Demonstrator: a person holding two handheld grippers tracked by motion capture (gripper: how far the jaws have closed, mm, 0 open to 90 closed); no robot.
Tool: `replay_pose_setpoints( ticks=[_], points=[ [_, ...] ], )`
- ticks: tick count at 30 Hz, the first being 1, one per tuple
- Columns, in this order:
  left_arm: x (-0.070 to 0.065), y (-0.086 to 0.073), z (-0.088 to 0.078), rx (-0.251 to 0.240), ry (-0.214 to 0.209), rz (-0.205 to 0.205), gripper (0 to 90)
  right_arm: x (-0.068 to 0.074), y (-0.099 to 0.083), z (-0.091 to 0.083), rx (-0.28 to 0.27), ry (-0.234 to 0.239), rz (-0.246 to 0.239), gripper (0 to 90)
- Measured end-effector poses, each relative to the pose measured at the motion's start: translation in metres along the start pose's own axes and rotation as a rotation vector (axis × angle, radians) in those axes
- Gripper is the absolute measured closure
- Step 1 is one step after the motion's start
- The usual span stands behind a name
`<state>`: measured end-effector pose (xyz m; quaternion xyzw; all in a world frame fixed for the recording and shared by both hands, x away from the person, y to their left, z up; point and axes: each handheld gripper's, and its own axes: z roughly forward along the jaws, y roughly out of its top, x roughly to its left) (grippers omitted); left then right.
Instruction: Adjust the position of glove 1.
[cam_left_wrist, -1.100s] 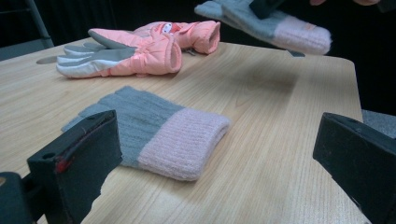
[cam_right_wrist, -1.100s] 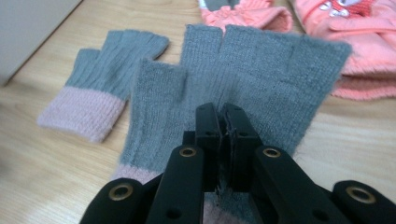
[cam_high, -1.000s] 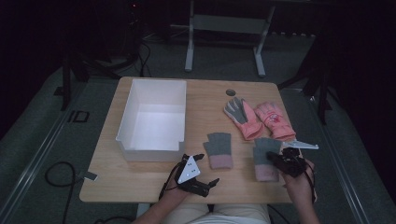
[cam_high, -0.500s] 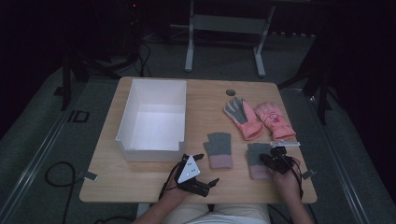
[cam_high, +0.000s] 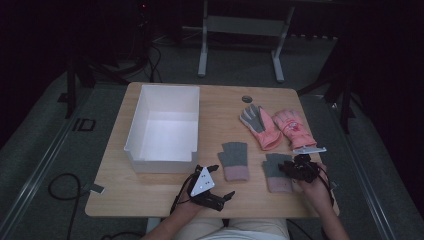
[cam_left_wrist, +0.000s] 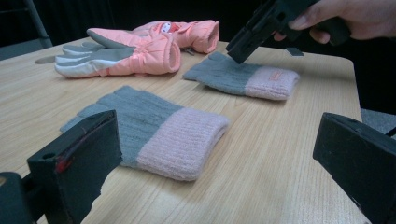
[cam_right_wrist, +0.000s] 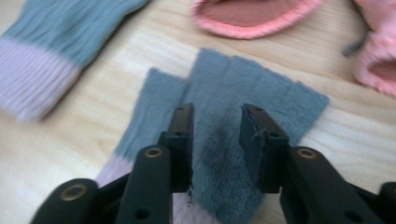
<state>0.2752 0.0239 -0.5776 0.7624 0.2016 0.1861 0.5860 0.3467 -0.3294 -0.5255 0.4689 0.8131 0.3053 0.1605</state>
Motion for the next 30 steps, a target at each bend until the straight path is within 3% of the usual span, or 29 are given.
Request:
replay_pose_setpoints(
  ticks=[3, 7, 8, 13, 17, 22, 26, 27, 30],
  points=[
    [0.000, 0.000, 0.000, -0.001, 0.000, 0.000, 0.7, -0.005, 0.003, -0.004, 0.017, 0.055, -0.070, 62.5],
    [0.000, 0.000, 0.000, 0.001, 0.003, -0.001, 0.7, -0.008, 0.004, -0.004, 0.033, 0.067, -0.089, 62.0],
    [0.000, 0.000, 0.001, 0.005, 0.005, 0.000, 0.7, -0.010, 0.001, -0.002, 0.053, 0.079, -0.116, 61.9],
    [-0.001, 0.000, 0.000, 0.000, 0.009, 0.002, 0.7, -0.015, -0.008, 0.007, 0.061, 0.081, -0.063, 62.4],
    [-0.001, 0.000, 0.000, 0.001, 0.009, 0.000, 0.7, -0.013, -0.013, 0.009, 0.050, 0.068, -0.075, 61.7],
    [-0.001, 0.000, 0.000, 0.001, 0.008, 0.003, 0.7, -0.008, -0.016, 0.011, 0.044, 0.019, -0.104, 70.1],
    [-0.001, 0.000, 0.000, 0.000, 0.008, 0.002, 0.7, -0.006, -0.015, 0.012, 0.043, 0.013, -0.087, 76.8],
    [-0.001, 0.000, 0.000, 0.000, 0.008, 0.002, 0.7, -0.004, -0.014, 0.012, 0.051, 0.002, -0.085, 82.2],
    [-0.001, 0.000, 0.000, -0.001, 0.009, 0.002, 0.7, -0.002, -0.013, 0.012, 0.054, -0.005, -0.086, 83.2]
  ],
)
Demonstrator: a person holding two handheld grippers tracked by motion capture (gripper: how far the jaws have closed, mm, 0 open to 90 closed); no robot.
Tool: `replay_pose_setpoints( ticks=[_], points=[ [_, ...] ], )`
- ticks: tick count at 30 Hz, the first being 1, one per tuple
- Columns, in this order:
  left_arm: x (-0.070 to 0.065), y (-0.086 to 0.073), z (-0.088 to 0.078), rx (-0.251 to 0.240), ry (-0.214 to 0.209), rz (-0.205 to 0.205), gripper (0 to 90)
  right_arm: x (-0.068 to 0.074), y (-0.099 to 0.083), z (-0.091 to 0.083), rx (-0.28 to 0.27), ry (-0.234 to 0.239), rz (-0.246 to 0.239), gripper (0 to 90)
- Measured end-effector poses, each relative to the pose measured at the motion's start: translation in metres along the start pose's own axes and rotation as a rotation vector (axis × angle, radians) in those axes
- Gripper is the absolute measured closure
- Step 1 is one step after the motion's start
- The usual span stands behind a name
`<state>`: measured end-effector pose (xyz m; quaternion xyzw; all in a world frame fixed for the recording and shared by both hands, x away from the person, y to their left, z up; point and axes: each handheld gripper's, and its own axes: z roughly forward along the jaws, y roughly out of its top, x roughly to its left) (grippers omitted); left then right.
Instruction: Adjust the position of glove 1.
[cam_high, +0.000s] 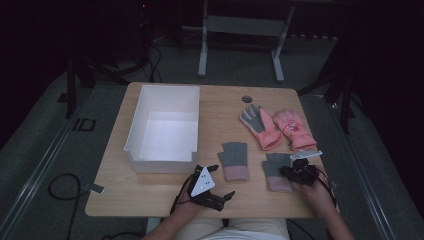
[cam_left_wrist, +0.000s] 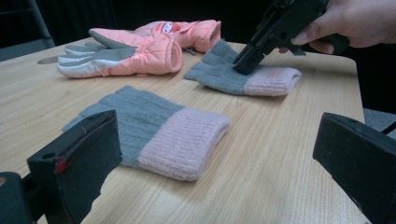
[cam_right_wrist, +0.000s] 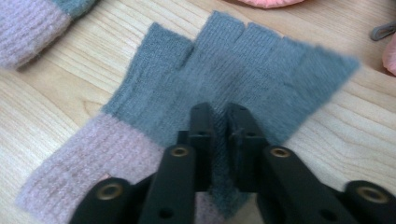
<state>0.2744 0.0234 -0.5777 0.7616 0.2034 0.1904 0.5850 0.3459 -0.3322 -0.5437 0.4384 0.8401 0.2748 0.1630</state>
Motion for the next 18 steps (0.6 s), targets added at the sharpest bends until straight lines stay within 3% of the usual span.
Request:
replay_pose_setpoints(
  ticks=[7, 12, 18],
  points=[
    [0.000, 0.000, 0.000, 0.001, 0.000, 0.002, 0.7, 0.002, 0.004, -0.008, -0.008, -0.028, 0.028, 85.4],
    [0.000, 0.000, 0.000, -0.001, -0.001, 0.002, 0.7, 0.001, 0.016, -0.027, -0.061, -0.028, 0.033, 85.5],
    [-0.001, 0.000, 0.000, -0.001, 0.002, 0.004, 0.7, 0.002, 0.044, -0.054, -0.134, -0.027, 0.027, 85.5]
  ],
)
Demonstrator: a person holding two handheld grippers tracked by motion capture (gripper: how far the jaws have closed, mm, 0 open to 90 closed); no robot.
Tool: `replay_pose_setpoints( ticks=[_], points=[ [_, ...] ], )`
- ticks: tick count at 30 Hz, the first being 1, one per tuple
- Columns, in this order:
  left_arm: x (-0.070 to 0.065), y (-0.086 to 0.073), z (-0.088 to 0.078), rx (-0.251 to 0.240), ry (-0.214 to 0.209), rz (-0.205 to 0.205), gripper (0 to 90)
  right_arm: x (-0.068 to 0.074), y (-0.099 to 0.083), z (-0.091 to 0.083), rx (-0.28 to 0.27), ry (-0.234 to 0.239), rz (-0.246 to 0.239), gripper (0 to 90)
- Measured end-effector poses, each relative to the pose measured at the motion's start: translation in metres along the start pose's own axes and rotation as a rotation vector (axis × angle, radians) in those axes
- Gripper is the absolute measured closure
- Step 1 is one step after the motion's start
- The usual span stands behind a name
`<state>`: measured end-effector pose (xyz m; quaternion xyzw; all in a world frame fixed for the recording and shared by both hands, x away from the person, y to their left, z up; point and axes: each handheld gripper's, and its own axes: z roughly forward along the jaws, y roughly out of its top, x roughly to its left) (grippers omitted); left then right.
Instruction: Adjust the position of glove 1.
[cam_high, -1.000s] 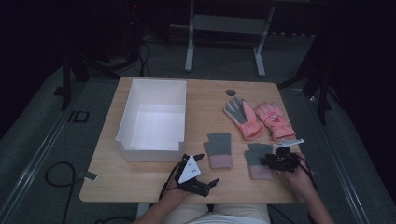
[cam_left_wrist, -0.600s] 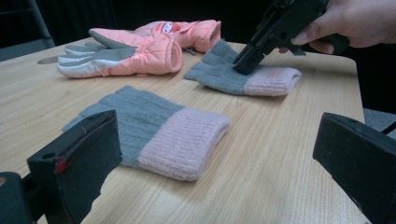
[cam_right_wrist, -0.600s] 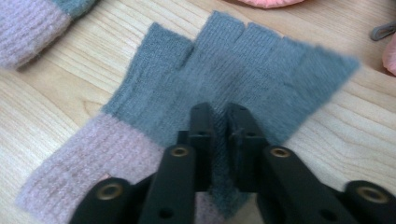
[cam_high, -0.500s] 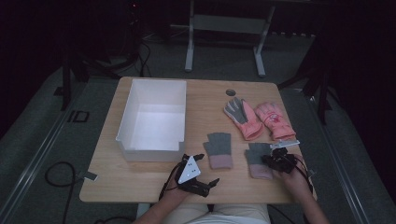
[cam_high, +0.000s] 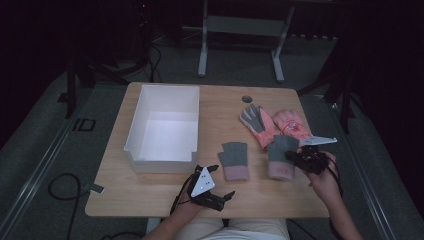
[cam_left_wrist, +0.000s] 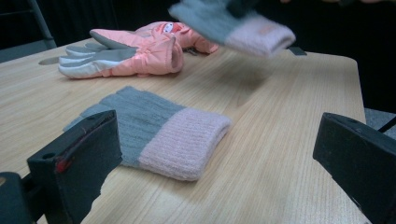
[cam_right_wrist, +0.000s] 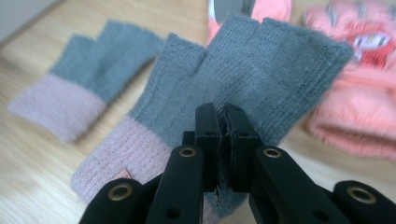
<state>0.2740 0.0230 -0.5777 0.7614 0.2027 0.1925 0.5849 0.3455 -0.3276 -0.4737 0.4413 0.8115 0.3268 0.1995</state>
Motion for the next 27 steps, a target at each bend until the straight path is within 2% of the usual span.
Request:
replay_pose_setpoints(
  ticks=[6, 12, 17, 23, 27],
  points=[
    [0.001, 0.000, 0.000, -0.003, -0.002, -0.003, 0.6, 0.009, 0.026, -0.008, -0.039, 0.026, -0.035, 85.4],
    [0.001, 0.000, 0.000, -0.001, -0.002, -0.003, 0.7, 0.024, 0.045, -0.004, -0.058, 0.073, -0.069, 85.4],
    [0.001, 0.000, 0.000, -0.002, -0.004, -0.004, 0.7, 0.040, 0.055, 0.010, -0.056, 0.117, -0.089, 85.4],
    [0.001, 0.000, 0.000, -0.002, -0.008, -0.006, 0.7, 0.060, 0.059, 0.035, -0.028, 0.175, -0.114, 85.4],
    [0.001, 0.000, 0.000, -0.003, -0.008, -0.002, 0.7, 0.071, 0.060, 0.052, -0.008, 0.191, -0.125, 85.4]
  ],
)
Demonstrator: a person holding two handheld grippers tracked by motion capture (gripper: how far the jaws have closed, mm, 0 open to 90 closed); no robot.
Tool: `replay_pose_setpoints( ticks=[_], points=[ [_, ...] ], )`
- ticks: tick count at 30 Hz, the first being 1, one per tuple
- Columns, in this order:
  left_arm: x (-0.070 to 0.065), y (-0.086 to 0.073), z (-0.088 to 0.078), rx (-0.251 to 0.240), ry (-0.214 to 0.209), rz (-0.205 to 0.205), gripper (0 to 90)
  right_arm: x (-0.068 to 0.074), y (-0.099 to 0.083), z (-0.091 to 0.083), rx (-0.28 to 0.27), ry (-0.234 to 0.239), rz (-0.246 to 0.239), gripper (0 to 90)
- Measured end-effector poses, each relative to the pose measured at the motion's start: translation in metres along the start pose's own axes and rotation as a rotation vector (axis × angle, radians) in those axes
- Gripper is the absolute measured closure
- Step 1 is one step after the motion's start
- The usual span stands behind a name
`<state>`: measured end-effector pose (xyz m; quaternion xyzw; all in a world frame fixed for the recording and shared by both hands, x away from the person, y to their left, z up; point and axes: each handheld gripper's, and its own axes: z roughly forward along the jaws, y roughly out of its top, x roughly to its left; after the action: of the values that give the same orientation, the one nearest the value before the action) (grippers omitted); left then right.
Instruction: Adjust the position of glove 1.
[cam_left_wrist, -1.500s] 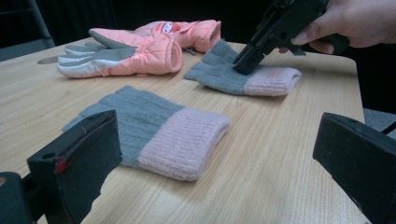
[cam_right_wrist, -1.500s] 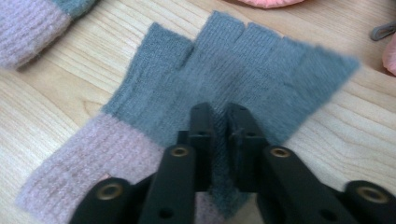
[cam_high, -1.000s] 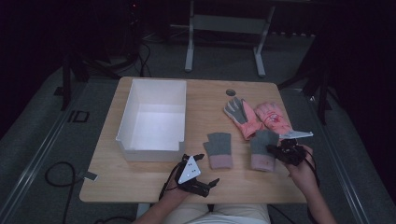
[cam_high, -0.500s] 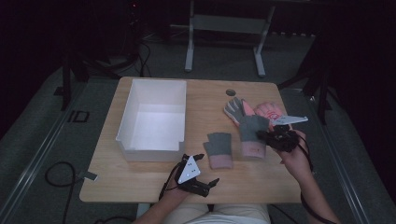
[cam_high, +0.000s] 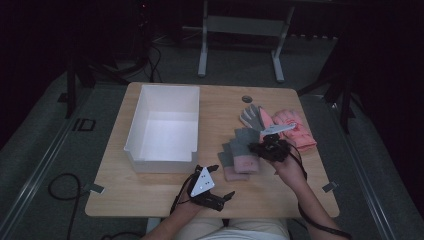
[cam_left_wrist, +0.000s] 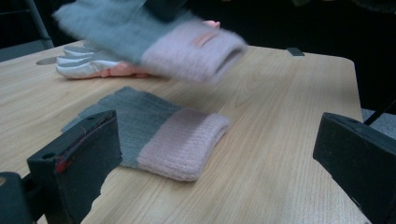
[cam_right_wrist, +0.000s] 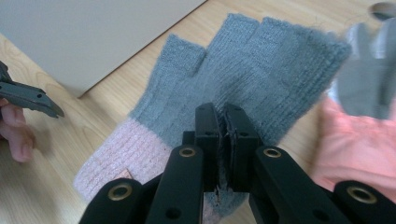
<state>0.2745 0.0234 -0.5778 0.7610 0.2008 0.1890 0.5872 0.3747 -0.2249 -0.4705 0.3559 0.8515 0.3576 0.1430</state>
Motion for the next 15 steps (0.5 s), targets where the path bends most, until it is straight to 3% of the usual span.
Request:
replay_pose_setpoints(
  ticks=[10, 15],
  points=[
    [0.000, 0.000, 0.000, -0.002, 0.004, -0.002, 0.7, 0.009, -0.009, 0.039, 0.061, 0.044, 0.001, 85.2],
    [-0.001, 0.000, 0.000, 0.004, 0.011, 0.003, 0.7, 0.008, -0.014, 0.050, 0.083, 0.056, 0.017, 85.1]
  ],
)
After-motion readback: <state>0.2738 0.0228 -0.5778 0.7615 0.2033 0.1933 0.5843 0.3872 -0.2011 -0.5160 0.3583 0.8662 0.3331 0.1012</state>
